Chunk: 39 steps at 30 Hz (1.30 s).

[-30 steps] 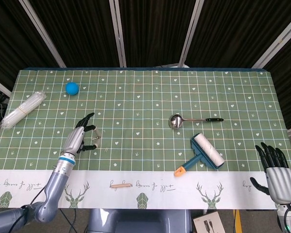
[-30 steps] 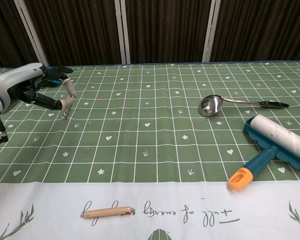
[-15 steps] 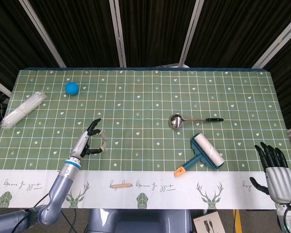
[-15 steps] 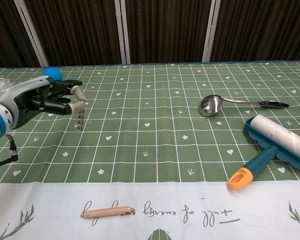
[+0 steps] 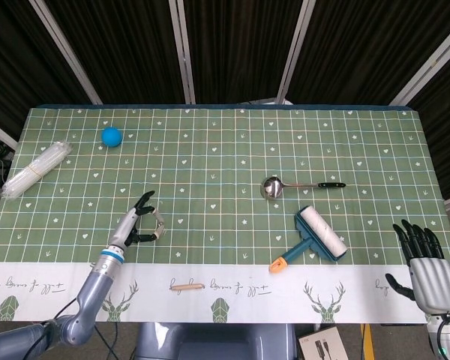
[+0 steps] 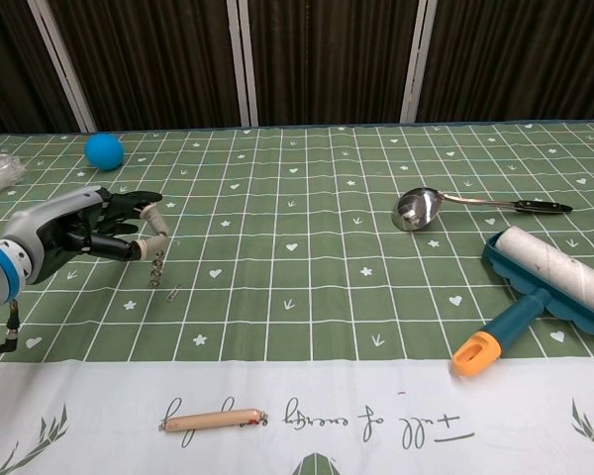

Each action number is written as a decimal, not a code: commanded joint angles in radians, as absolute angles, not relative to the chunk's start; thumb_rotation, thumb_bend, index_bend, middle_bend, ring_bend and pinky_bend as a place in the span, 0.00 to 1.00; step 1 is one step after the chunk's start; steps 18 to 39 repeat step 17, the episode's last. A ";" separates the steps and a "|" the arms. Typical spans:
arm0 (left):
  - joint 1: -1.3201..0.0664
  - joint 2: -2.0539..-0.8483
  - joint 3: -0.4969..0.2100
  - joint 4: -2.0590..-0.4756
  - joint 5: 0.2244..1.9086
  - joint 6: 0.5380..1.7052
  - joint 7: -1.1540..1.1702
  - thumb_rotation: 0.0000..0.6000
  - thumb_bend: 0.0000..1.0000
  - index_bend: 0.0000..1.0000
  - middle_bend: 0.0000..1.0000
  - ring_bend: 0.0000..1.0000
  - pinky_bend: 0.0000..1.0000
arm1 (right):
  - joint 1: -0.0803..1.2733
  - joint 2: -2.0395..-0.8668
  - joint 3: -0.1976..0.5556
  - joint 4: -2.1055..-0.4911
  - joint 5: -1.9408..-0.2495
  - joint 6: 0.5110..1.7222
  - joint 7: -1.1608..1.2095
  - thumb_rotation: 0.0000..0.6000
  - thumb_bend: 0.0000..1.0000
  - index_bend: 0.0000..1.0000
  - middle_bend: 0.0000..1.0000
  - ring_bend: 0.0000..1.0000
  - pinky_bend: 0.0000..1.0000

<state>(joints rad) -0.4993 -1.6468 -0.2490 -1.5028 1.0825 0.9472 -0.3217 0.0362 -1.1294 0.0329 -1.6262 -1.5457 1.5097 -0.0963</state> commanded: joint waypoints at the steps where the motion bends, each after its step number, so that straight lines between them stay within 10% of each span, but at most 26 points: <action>1: -0.502 -1.651 -0.251 -1.499 1.087 0.947 -0.325 1.00 0.41 0.58 0.00 0.00 0.00 | 0.037 -1.129 0.033 -1.625 -1.547 1.510 -0.096 1.00 0.11 0.00 0.00 0.00 0.05; 39: -0.528 -1.685 -0.265 -1.475 1.059 0.934 -0.295 1.00 0.41 0.58 0.00 0.00 0.00 | 0.034 -1.127 0.032 -1.625 -1.549 1.514 -0.091 1.00 0.11 0.00 0.00 0.00 0.05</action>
